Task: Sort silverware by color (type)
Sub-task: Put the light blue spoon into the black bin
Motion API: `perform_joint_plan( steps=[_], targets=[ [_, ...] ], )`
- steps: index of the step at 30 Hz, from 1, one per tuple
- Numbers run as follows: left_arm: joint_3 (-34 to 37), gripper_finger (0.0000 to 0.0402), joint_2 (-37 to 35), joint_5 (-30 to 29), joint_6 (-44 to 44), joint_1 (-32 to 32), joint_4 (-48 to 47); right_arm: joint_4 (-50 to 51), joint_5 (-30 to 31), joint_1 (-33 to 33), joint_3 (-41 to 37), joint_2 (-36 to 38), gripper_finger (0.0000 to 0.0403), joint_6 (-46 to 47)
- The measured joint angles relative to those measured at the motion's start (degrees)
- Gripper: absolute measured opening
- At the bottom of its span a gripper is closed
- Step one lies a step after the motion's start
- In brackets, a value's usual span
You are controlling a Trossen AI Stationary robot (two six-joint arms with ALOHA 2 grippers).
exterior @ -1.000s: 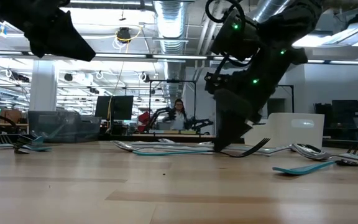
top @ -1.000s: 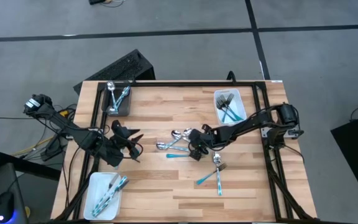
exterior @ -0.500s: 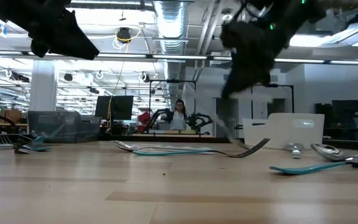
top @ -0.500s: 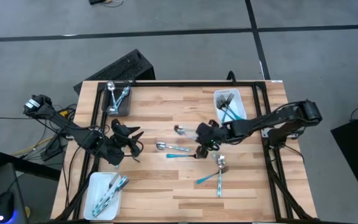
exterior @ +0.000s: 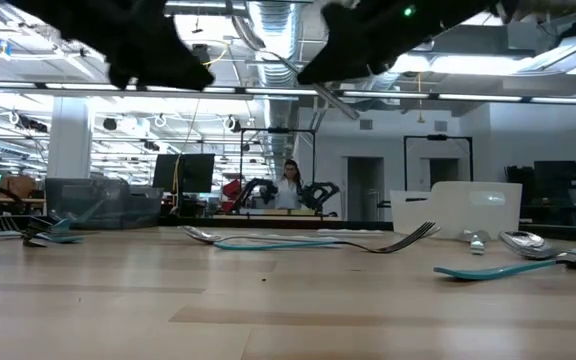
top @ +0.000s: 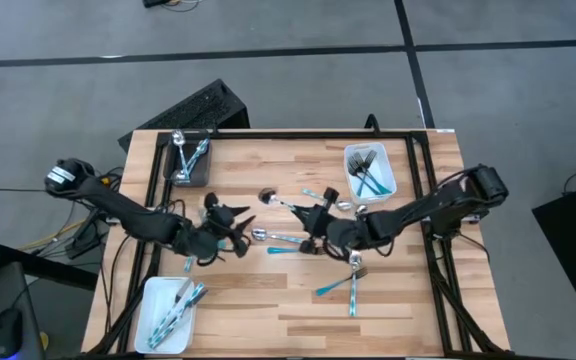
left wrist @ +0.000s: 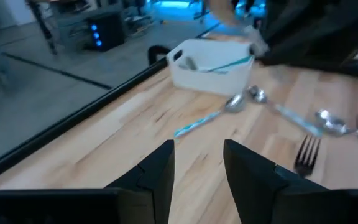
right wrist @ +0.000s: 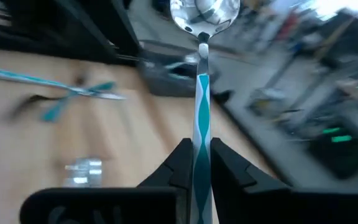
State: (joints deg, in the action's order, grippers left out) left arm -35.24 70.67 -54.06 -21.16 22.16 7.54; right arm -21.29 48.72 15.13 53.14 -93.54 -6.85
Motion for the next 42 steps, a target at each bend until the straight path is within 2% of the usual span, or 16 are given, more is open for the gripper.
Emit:
perform_joint_plan(
  steps=[3,6,9,16,21,28,32,34,36,42],
  targets=[
    [0.0,0.0139,1.3,5.1,3.9,-3.2,8.9,-5.2,7.2,0.6,0.0,-3.5,0.006,-6.2],
    [0.0,0.0155,1.7,9.1,6.6,-6.8,13.6,-10.0,11.0,0.8,0.0,-6.4,0.006,-10.4],
    [0.0,0.0169,1.7,12.3,8.1,-10.1,15.9,-12.7,11.8,0.9,1.0,-8.2,0.006,-12.6],
    [0.0,0.0171,1.7,13.6,11.2,-12.7,19.1,-12.4,13.3,1.4,2.1,-9.3,0.006,-14.5],
    [0.0,0.0132,1.7,14.3,16.2,-11.7,24.9,-11.5,13.3,1.3,2.2,-9.3,0.006,-14.3],
    [0.0,0.0017,1.6,13.5,16.9,-12.2,24.4,-11.2,13.3,1.3,2.2,-9.2,0.0063,-14.1],
    [-0.2,0.0005,0.6,14.2,18.0,-13.3,19.6,-10.5,13.0,1.3,2.1,-9.2,0.008,-13.3],
    [-1.9,0.0003,-1.0,14.6,20.5,-14.5,12.3,-9.5,12.8,1.2,2.1,-9.2,0.0093,-9.8],
    [-4.8,0.0002,-3.3,13.9,21.6,-16.6,0.0,-8.2,12.8,0.9,2.2,-9.2,0.0109,-5.9],
    [-21.6,0.0001,-6.2,14.9,23.6,-26.8,-37.5,-2.7,11.1,0.1,2.2,-9.2,0.0156,2.7]
  ],
)
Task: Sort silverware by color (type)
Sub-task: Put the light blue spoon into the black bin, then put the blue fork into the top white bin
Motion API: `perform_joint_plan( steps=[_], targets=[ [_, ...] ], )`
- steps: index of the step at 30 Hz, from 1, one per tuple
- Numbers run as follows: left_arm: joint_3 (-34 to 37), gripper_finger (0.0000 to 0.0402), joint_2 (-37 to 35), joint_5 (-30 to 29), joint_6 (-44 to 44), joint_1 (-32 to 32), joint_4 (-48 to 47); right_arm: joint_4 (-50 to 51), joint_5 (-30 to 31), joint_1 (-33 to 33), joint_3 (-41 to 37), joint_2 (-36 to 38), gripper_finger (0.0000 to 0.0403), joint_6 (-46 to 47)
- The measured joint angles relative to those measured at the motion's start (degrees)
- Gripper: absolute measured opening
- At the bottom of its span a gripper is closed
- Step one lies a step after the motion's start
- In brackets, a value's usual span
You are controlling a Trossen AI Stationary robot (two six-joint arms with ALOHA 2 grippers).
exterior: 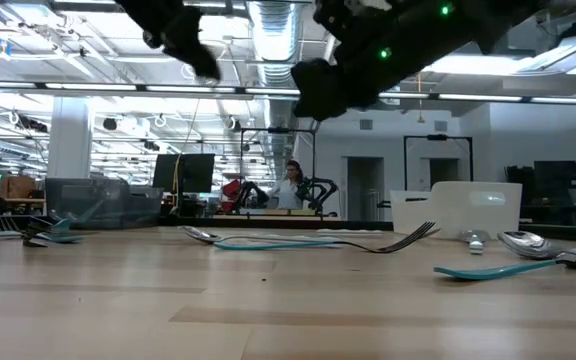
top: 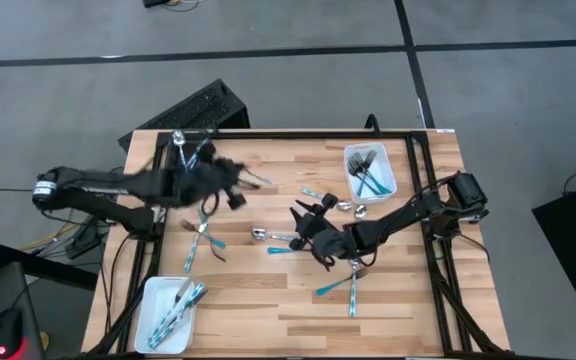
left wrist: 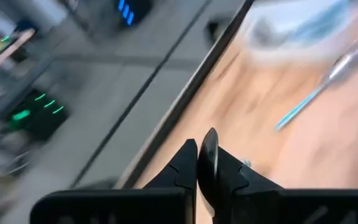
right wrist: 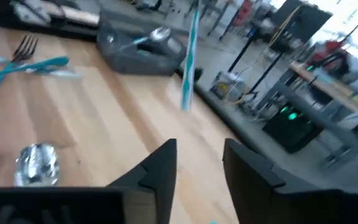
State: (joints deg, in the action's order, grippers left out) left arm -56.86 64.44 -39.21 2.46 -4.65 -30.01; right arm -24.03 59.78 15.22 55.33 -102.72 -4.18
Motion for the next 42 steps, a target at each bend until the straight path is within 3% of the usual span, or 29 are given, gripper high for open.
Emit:
perform_joint_plan(
  steps=[2,6,13,19,32,39,42],
  targets=[
    [-5.1,0.0001,0.8,1.5,3.7,-4.9,-9.7,1.9,-2.5,-0.8,0.0,0.0,0.0169,2.7],
    [-13.1,0.0001,2.4,10.1,11.3,-16.3,-21.7,4.8,-7.9,-2.6,0.0,0.0,0.0189,7.3],
    [-21.1,0.0001,9.2,13.8,21.6,-33.5,-31.6,8.9,-13.8,-4.9,0.0,0.0,0.0202,14.7],
    [-22.6,0.0001,17.2,16.3,25.3,-42.2,-38.6,10.3,-14.8,-5.3,0.0,0.0,0.0203,16.2],
    [-22.6,0.001,31.9,15.8,22.8,-48.0,-43.1,15.5,-15.3,-6.9,0.0,0.0,0.0203,21.5],
    [-22.5,0.0075,31.3,13.1,21.0,-48.0,-41.8,21.6,-16.1,-7.1,0.0,0.0,0.0203,25.4],
    [-22.5,0.0103,29.3,11.4,19.0,-47.9,-41.8,26.4,-13.1,-6.5,0.0,0.5,0.0203,29.3]
  ],
)
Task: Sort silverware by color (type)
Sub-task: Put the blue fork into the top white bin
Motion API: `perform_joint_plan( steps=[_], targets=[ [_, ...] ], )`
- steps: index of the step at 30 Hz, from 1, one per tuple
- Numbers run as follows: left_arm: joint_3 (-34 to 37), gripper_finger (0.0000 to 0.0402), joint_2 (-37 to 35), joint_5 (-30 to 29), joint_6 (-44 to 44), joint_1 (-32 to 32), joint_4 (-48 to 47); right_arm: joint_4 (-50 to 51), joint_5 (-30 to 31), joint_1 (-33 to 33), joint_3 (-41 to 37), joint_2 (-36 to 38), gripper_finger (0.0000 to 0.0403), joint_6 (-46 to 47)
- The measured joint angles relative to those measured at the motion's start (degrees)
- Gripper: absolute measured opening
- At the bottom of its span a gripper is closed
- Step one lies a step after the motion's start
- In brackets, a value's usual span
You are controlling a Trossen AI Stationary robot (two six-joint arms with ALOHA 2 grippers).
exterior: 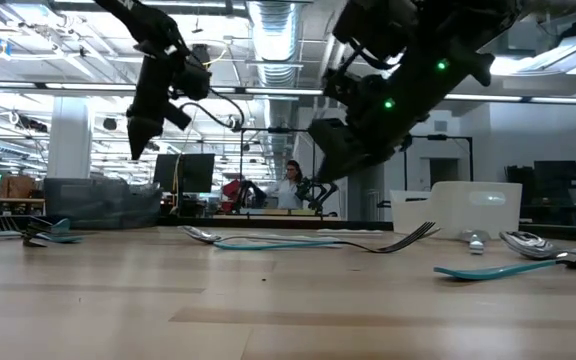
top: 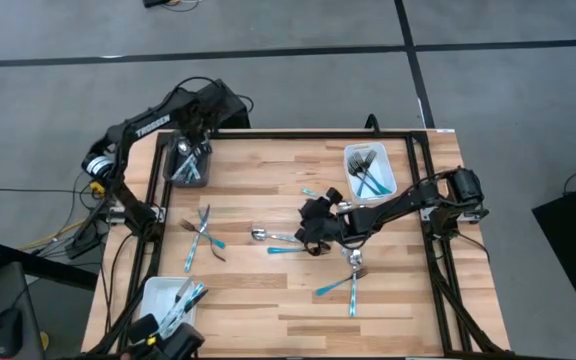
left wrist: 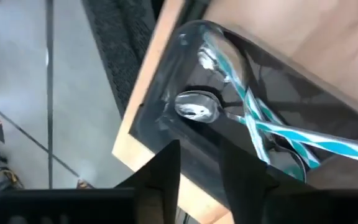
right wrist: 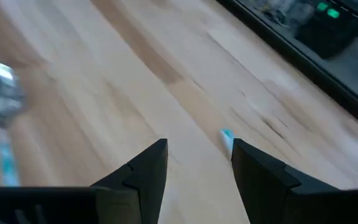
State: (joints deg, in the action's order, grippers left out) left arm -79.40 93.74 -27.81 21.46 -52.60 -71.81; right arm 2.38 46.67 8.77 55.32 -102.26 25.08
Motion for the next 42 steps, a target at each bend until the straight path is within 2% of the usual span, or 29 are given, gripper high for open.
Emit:
perform_joint_plan(
  steps=[7,10,13,17,20,26,33,42],
  targets=[
    [0.0,0.0143,-8.1,0.4,-2.9,0.1,1.7,15.5,1.1,0.6,0.0,5.0,0.0203,11.5],
    [0.0,0.0149,-12.2,2.6,-6.6,0.6,3.5,21.7,-3.5,1.3,-0.1,8.2,0.0203,12.5],
    [0.0,0.0149,-16.5,11.6,-8.6,1.6,6.3,25.4,-10.4,2.2,0.0,11.3,0.0203,12.8],
    [1.4,0.0145,-22.2,25.7,-10.9,5.0,12.5,29.9,-14.1,4.4,0.0,14.8,0.0199,15.8],
    [4.7,0.0144,-26.5,29.8,-12.1,9.8,18.9,35.0,-15.3,6.5,0.0,16.9,0.0192,20.3],
    [13.7,0.0144,-32.9,30.2,-16.2,21.4,29.5,45.0,-17.5,11.4,0.0,17.4,0.0181,32.1],
    [27.0,0.0144,-34.9,30.6,-21.0,32.8,47.8,40.5,-26.9,16.4,-3.1,17.1,0.0179,36.7],
    [40.9,0.0143,-33.6,30.0,-25.7,43.6,71.8,39.0,-28.8,21.6,-8.5,21.7,0.0179,46.4]
  ],
)
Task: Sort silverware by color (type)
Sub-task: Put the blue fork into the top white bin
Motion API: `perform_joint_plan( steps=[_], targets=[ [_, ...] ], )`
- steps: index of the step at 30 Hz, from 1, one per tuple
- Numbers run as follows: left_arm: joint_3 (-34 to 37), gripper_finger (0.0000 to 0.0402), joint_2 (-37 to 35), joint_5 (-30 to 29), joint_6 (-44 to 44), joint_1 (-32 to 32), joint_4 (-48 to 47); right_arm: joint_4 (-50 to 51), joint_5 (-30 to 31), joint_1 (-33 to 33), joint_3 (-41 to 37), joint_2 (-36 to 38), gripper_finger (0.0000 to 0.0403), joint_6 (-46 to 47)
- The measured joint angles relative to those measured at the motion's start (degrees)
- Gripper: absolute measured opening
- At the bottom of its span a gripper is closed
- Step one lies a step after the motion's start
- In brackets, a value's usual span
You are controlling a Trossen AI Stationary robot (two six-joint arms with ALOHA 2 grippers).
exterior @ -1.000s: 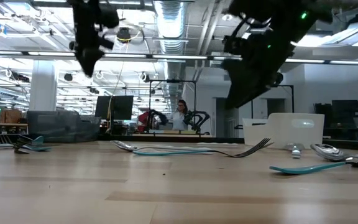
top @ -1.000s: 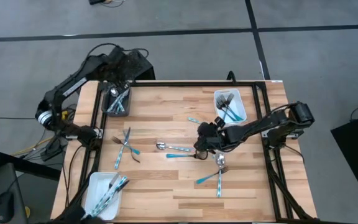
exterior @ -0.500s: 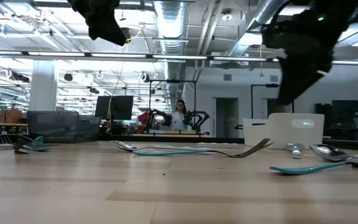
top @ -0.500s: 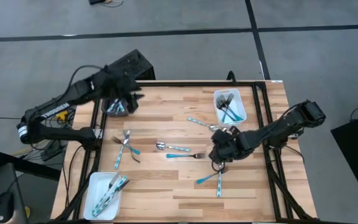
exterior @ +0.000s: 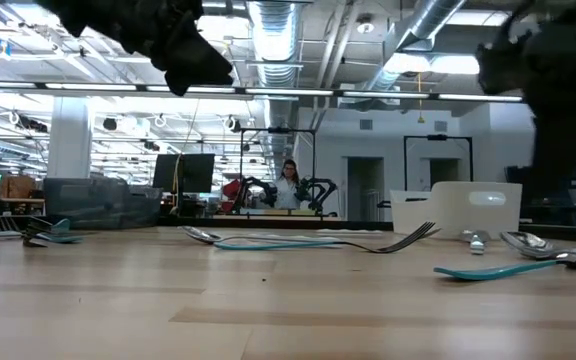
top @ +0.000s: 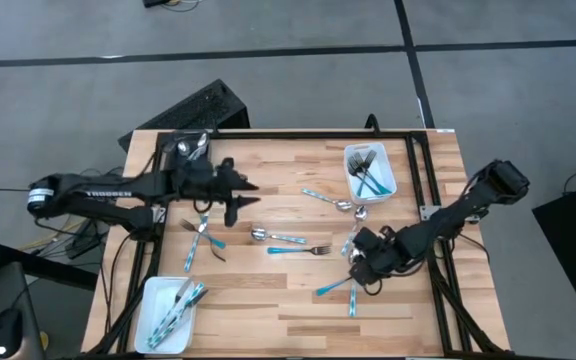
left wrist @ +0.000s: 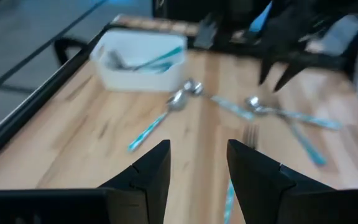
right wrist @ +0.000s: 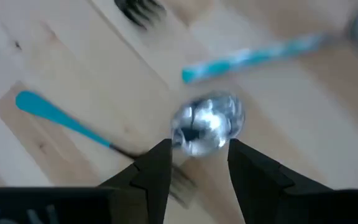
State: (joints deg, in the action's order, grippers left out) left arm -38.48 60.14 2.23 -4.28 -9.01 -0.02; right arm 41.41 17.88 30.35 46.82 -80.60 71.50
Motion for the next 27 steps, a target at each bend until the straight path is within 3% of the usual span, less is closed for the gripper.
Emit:
perform_joint_plan(
  steps=[5,9,13,23,27],
  targets=[
    [5.6,0.0143,0.0,-4.0,-1.2,5.5,10.8,-7.1,0.4,1.0,-6.6,4.3,0.0179,4.8],
    [9.0,0.0143,0.0,-8.0,-2.4,9.6,13.7,-15.5,0.8,0.6,-12.6,6.0,0.0179,6.9],
    [10.4,0.0143,0.0,-10.5,-4.9,12.8,13.9,-16.2,-1.2,1.2,-16.0,6.1,0.0179,10.7],
    [12.4,0.0143,0.0,-12.5,-7.9,21.8,13.6,-20.7,-3.3,8.3,-17.1,5.6,0.0179,12.6],
    [12.5,0.0143,0.0,-14.8,-7.8,25.8,13.4,-21.4,-1.2,10.8,-17.1,5.6,0.0179,14.6]
  ],
)
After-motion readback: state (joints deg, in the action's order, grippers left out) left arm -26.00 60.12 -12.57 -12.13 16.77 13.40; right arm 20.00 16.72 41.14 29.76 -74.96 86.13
